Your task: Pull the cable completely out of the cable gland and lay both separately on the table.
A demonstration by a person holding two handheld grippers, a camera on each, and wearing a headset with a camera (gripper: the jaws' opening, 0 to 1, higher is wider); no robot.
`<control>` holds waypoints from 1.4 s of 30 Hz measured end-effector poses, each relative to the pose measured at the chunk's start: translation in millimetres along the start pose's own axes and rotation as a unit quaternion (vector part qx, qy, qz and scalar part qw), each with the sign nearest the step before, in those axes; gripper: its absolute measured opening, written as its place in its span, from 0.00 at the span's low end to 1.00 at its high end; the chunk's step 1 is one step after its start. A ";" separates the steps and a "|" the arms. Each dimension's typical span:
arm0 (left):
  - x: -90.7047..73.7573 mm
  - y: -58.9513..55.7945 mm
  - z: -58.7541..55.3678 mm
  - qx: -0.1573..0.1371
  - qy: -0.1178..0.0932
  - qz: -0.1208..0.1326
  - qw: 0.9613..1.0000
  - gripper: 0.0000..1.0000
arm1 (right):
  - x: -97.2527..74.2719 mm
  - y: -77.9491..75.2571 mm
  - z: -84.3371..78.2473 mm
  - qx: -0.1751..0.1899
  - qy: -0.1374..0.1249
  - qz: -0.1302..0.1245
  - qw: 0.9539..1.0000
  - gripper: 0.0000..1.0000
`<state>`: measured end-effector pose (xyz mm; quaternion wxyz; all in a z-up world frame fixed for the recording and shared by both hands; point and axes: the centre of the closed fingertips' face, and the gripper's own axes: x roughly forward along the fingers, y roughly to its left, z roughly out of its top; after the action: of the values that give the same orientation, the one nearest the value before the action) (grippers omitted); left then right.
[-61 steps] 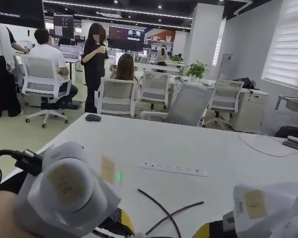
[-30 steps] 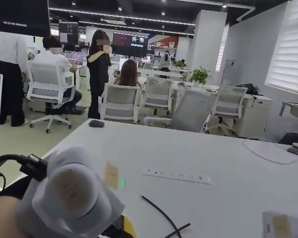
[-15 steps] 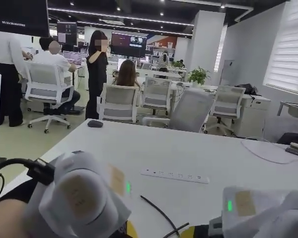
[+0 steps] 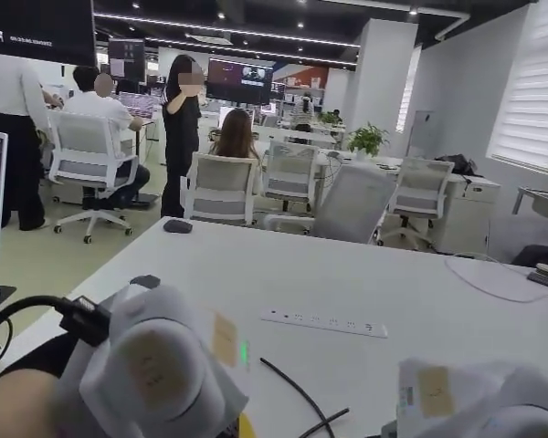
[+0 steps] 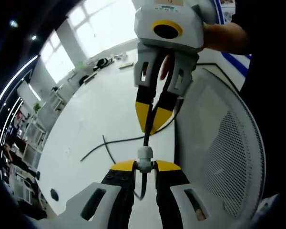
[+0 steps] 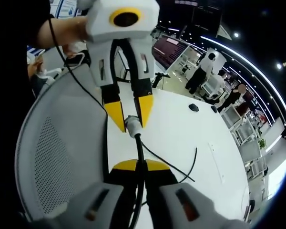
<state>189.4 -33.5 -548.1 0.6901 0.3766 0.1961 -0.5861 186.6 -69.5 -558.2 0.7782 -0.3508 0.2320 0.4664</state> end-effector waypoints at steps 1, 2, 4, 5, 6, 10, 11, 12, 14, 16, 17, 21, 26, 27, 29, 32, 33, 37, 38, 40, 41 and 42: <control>-0.3 0.3 -0.2 -0.001 0.000 0.000 1.000 0.16 | -0.9 -0.4 -1.6 0.002 0.000 -0.001 1.000 0.02; -0.6 0.5 -0.3 -0.001 0.000 0.000 1.000 0.16 | -1.9 -0.7 -3.1 0.003 0.001 -0.001 1.000 0.02; -0.9 1.1 -0.6 -0.002 0.000 0.001 1.000 0.16 | -3.8 -1.6 -6.8 0.007 0.002 -0.004 1.000 0.02; -1.0 1.2 -0.8 -0.002 0.000 0.001 1.000 0.16 | -5.0 -2.1 -8.9 0.009 0.003 -0.005 1.000 0.02; -0.9 1.5 -1.0 -0.003 0.000 0.001 1.000 0.16 | -5.7 -2.4 -10.9 0.011 0.004 -0.006 1.000 0.02; -1.1 3.4 -2.4 -0.004 0.003 0.003 1.000 0.16 | -10.1 -5.8 -22.3 0.018 0.015 -0.014 1.000 0.02; -1.2 3.6 -2.6 -0.004 0.003 0.004 1.000 0.16 | -10.7 -6.1 -23.4 0.018 0.016 -0.015 1.000 0.02; -1.2 3.9 -3.1 -0.005 0.004 0.004 1.000 0.16 | -12.7 -7.2 -27.6 0.021 0.019 -0.017 0.999 0.02; -1.3 4.2 -3.6 -0.005 0.004 0.004 1.000 0.16 | -14.8 -8.3 -32.6 0.025 0.022 -0.020 0.999 0.02; -1.5 5.0 -4.4 -0.005 0.006 0.004 1.000 0.16 | -16.2 -9.6 -36.6 0.028 0.025 -0.023 0.999 0.02; -1.6 5.4 -4.6 -0.005 0.007 0.005 1.000 0.16 | -17.0 -10.1 -38.3 0.029 0.027 -0.024 0.999 0.02; -2.1 6.2 -5.3 -0.005 0.008 0.006 1.000 0.16 | -18.7 -11.3 -44.7 0.033 0.034 -0.029 0.998 0.02; -3.4 6.6 -6.3 -0.005 0.010 0.006 1.000 0.16 | -20.4 -13.2 -52.8 0.036 0.044 -0.034 0.998 0.02; -3.9 6.7 -6.8 -0.005 0.010 0.007 1.000 0.16 | -20.7 -13.7 -55.2 0.037 0.048 -0.036 0.998 0.02; -5.0 7.1 -8.1 -0.005 0.012 0.008 1.000 0.16 | -21.1 -14.6 -59.9 0.036 0.056 -0.039 0.997 0.02; -6.3 7.4 -9.4 -0.006 0.013 0.009 1.000 0.16 | -21.1 -14.7 -63.2 0.038 0.060 -0.040 0.997 0.02; -6.8 7.5 -10.0 -0.006 0.013 0.009 1.000 0.16 | -21.2 -14.9 -64.2 0.039 0.061 -0.041 0.997 0.02; -6.5 6.2 -8.8 -0.007 0.012 0.010 1.000 0.16 | -19.5 -15.0 -67.3 0.045 0.063 -0.042 0.996 0.02; -6.2 5.5 -8.2 -0.007 0.012 0.009 1.000 0.16 | -18.8 -15.1 -68.7 0.045 0.066 -0.042 0.996 0.02; -6.0 5.2 -7.7 -0.007 0.011 0.010 1.000 0.16 | -18.1 -15.7 -70.0 0.045 0.067 -0.042 0.996 0.02; -6.0 5.2 -7.6 -0.007 0.011 0.010 1.000 0.16 | -17.8 -16.1 -70.7 0.045 0.068 -0.042 0.996 0.02; -6.2 5.3 -9.0 -0.006 0.014 0.010 1.000 0.16 | -18.1 -17.7 -75.0 0.042 0.078 -0.046 0.995 0.02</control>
<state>194.5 -22.5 -547.9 0.6955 0.3828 0.2053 -0.5724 191.5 -142.5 -588.4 0.7926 -0.3634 0.2952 0.3907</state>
